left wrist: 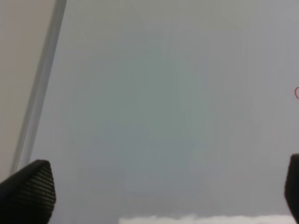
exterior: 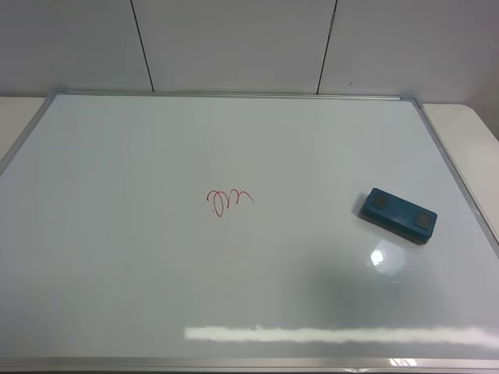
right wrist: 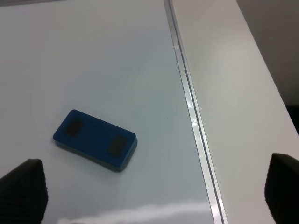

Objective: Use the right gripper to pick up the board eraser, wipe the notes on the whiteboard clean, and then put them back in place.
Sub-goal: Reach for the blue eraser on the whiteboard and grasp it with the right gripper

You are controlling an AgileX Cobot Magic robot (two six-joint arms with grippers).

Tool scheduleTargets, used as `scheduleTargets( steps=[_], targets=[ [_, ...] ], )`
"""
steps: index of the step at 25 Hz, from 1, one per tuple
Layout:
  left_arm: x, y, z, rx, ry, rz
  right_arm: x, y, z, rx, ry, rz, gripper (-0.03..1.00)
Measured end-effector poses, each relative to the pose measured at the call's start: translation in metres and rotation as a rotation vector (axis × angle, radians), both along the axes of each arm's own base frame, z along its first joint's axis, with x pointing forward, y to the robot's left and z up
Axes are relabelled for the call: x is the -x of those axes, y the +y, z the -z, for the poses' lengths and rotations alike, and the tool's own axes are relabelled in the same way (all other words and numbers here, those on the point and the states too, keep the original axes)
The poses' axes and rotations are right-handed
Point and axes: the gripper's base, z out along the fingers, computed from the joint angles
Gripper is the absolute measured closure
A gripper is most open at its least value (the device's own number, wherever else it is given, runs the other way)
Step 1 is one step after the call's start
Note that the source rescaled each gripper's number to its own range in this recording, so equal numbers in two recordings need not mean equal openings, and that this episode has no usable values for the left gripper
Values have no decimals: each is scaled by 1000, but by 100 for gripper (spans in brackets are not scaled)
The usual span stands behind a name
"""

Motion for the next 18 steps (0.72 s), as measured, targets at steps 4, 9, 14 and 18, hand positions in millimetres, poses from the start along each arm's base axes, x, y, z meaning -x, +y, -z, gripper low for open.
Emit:
scheduleTargets(
  steps=[4,9,14,18],
  targets=[
    [0,0,0,0,0,0,-21,-1,-10,4,77,-5,15],
    [0,0,0,0,0,0,-51,-2,-13,32,200,-32,15],
    [0,0,0,0,0,0,-83,-3,-10,34,304,-51,15],
    [0,0,0,0,0,0,-109,1,-3,57,404,-100,15]
  ],
)
